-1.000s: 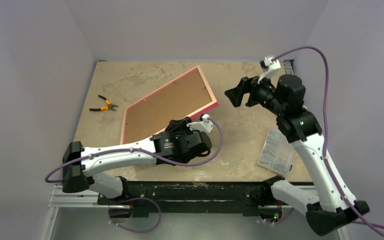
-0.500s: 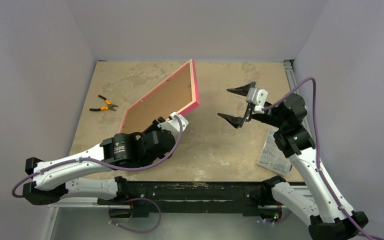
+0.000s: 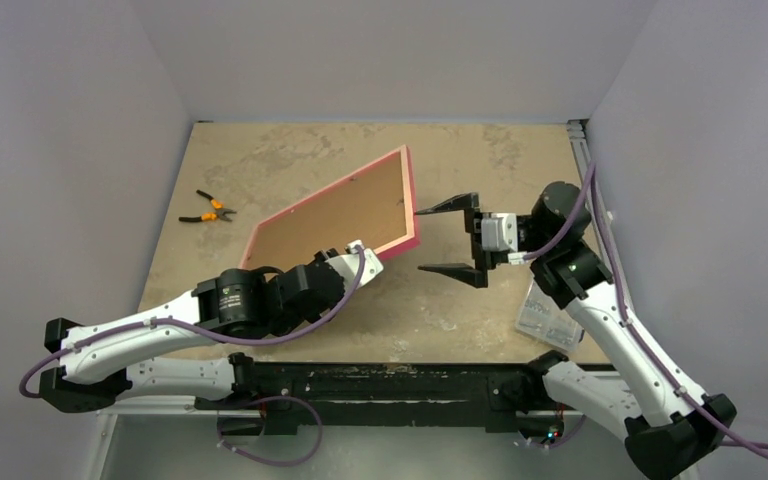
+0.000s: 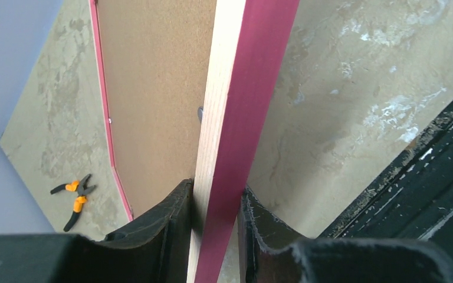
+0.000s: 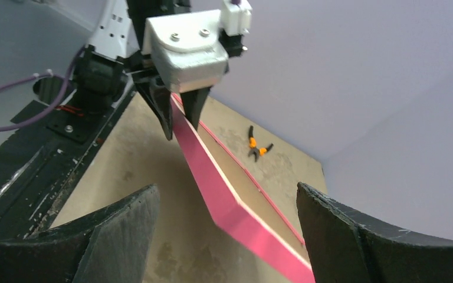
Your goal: Put the photo into the frame
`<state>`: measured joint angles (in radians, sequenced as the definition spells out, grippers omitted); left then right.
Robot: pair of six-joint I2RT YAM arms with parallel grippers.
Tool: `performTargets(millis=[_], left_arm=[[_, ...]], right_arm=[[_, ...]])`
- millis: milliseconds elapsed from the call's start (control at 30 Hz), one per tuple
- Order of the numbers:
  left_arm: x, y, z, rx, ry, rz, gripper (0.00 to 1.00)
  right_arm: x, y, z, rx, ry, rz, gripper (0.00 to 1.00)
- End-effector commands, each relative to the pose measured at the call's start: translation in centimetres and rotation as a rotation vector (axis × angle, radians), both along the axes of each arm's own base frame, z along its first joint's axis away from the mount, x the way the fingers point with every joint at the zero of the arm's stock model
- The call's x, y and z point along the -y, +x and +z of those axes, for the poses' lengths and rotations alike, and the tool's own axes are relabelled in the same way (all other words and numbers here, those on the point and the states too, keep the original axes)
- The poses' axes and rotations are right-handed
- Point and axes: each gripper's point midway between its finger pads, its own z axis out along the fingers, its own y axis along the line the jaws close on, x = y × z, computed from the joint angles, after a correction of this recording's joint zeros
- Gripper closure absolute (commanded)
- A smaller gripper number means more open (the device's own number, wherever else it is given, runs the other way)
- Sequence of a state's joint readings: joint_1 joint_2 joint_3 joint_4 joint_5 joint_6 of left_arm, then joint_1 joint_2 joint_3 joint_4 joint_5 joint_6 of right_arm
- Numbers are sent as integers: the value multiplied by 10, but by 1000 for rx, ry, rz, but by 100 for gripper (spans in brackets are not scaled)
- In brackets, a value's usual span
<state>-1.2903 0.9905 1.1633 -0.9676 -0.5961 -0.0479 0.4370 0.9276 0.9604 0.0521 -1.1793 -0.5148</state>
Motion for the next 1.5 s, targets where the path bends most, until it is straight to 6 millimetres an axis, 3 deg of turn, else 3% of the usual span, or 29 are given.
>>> performTargets(millis=[0, 200, 433, 633, 800, 967, 1000, 1200, 1333, 1433, 1467], left_arm=[[36, -14, 29, -71, -273, -46, 100], [36, -13, 35, -64, -283, -45, 100], [30, -15, 41, -60, -310, -38, 100], [29, -17, 43, -65, -328, -40, 100], [30, -16, 42, -66, -328, -38, 100], [31, -16, 41, -68, -329, -31, 96], [31, -16, 41, -68, -333, -30, 94], [18, -6, 53, -26, -354, 54, 74], [11, 0, 70, 18, -410, 101, 50], [10, 3, 86, 43, -479, 112, 39], [10, 3, 92, 50, -503, 113, 28]], right_arm=[[-14, -10, -3, 122, 7, 70, 18], [-25, 3, -22, 197, -26, 46, 20], [-36, 15, -49, 232, -69, 55, 36], [-40, 10, -46, 242, -44, 92, 50], [-40, 1, -38, 218, -36, 132, 67], [-38, -10, -33, 176, -39, 178, 95], [-38, -12, -34, 163, -46, 184, 100], [-35, -18, -38, 100, -69, 195, 100], [-32, -20, -38, 72, -72, 183, 100], [-31, -21, -38, 49, -78, 167, 100], [-30, -21, -37, 43, -80, 160, 100]])
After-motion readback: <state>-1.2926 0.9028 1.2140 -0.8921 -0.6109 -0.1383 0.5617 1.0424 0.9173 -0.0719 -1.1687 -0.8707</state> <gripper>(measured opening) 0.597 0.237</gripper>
